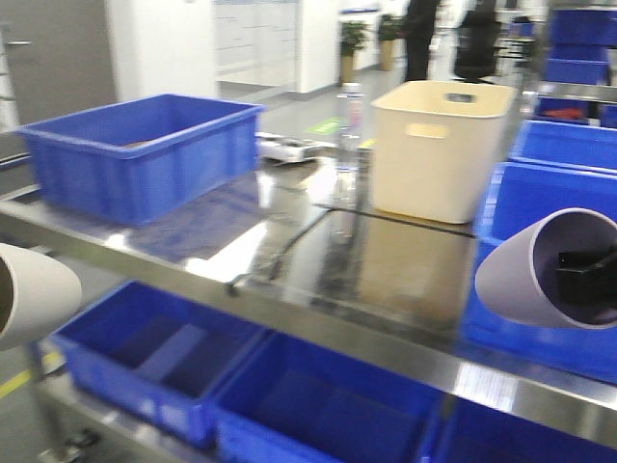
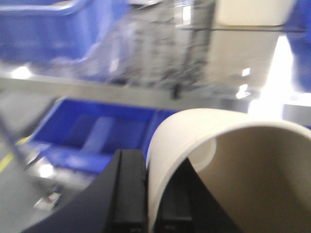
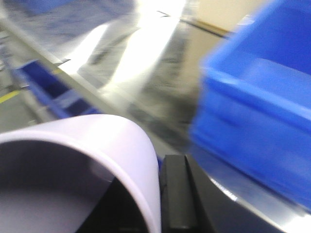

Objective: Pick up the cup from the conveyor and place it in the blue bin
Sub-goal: 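Approach the large blue bin and extend both held cups over it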

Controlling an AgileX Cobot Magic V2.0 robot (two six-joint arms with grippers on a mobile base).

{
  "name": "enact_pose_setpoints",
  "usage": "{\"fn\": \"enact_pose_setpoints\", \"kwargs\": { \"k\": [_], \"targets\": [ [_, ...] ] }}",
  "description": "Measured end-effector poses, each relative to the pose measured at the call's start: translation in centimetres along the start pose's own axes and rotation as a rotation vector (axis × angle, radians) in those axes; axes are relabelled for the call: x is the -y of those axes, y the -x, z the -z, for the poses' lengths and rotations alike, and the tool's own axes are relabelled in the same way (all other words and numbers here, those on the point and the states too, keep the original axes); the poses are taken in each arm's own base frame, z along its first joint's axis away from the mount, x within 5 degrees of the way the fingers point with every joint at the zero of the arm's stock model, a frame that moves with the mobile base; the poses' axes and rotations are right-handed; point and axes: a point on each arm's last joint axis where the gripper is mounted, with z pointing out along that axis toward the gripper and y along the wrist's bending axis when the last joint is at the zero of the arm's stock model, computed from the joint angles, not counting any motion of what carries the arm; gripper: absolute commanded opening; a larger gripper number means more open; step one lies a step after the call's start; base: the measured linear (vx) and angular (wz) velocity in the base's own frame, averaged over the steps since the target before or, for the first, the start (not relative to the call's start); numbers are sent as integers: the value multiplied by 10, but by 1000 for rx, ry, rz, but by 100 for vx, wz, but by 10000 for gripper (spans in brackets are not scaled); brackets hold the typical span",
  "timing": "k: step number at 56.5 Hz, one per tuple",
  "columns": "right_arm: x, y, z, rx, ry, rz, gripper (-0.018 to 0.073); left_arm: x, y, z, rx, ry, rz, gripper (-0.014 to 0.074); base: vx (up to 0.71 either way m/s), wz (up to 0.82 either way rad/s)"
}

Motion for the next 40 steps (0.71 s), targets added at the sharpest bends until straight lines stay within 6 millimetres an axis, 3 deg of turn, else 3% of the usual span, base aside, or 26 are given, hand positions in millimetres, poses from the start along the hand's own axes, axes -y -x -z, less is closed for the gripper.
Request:
{"fn": "enact_pose_setpoints", "kwargs": {
  "k": [18, 40],
  "targets": [
    [0, 0, 0, 0, -1, 1, -9, 0, 0, 0, 0, 0, 0, -4, 20, -65],
    [0, 0, 0, 0, -1, 1, -9, 0, 0, 0, 0, 0, 0, -4, 20, -42]
  ]
}}
